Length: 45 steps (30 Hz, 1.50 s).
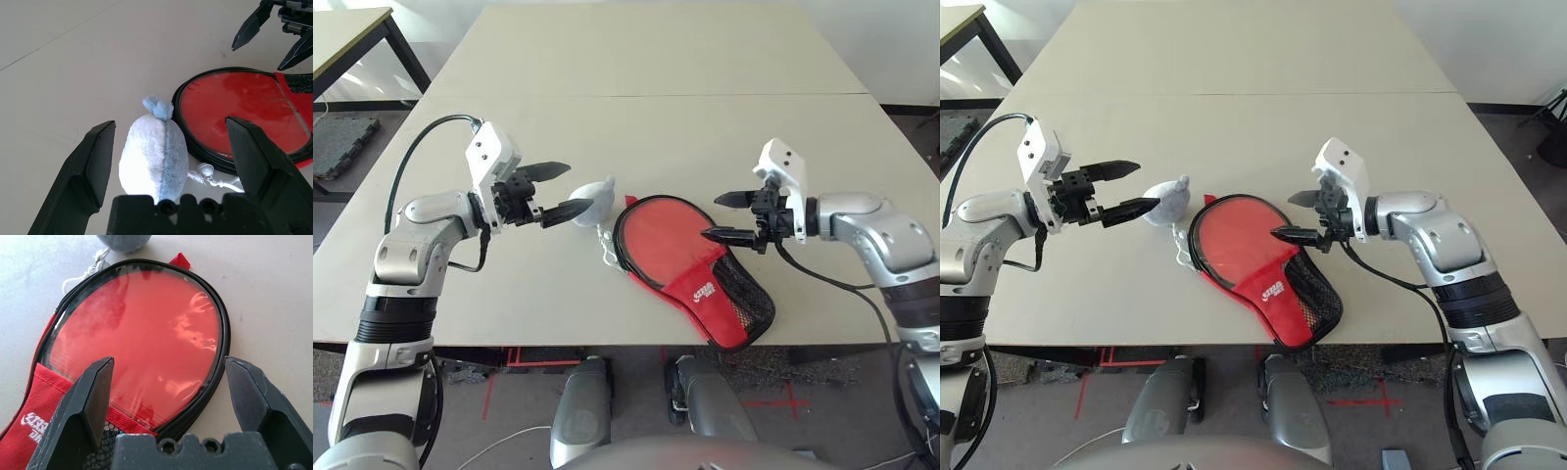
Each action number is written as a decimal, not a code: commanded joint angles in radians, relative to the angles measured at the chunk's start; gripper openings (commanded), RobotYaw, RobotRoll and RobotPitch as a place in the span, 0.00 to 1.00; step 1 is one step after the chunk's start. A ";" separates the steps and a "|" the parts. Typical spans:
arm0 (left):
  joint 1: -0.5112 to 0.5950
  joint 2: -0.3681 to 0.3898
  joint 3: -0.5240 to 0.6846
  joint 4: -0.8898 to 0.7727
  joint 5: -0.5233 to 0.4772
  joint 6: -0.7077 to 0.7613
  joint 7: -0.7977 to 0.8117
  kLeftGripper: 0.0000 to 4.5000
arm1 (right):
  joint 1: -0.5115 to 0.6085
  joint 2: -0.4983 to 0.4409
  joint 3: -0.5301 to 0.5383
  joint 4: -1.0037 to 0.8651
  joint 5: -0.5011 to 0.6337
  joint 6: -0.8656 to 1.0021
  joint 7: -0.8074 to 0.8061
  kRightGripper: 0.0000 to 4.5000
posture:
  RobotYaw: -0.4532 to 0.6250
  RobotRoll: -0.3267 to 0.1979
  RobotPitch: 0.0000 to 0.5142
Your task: Store the ping-pong paddle in its case and zip it.
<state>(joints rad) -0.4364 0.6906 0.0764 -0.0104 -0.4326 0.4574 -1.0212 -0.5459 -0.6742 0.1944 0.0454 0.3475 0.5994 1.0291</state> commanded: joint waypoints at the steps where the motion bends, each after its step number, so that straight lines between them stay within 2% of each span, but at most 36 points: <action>1: 0.013 0.016 0.010 -0.024 -0.011 0.013 -0.001 1.00 | -0.007 0.015 0.027 0.029 -0.034 -0.036 0.020 0.99 | 0.53 0.62 0.24; 11: 0.013 0.008 0.002 -0.023 -0.011 0.017 -0.005 1.00 | -0.032 0.083 0.045 0.076 -0.044 -0.022 0.030 0.99 | 0.53 0.62 0.25; 18: 0.006 -0.003 -0.010 -0.006 -0.001 0.008 -0.005 1.00 | -0.031 0.129 0.079 0.157 -0.109 -0.070 0.028 0.99 | 0.53 0.62 0.25; 23: -0.005 -0.007 -0.043 0.012 0.033 -0.016 -0.001 1.00 | -0.021 0.128 0.103 0.223 -0.168 -0.137 0.039 0.99 | 0.54 0.62 0.23; 29: -0.037 -0.015 -0.067 0.051 0.046 -0.041 -0.010 1.00 | -0.023 0.139 0.099 0.246 -0.183 -0.149 0.048 0.99 | 0.53 0.62 0.24; 45: -0.203 -0.067 -0.229 0.363 0.302 -0.229 0.022 1.00 | -0.011 0.151 0.085 0.215 -0.179 -0.123 0.051 0.99 | 0.51 0.62 0.25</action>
<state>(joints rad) -0.6295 0.6265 -0.1311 0.3191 -0.1692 0.2487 -1.0008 -0.5809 -0.5212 0.2612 0.2464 0.1831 0.4493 1.0751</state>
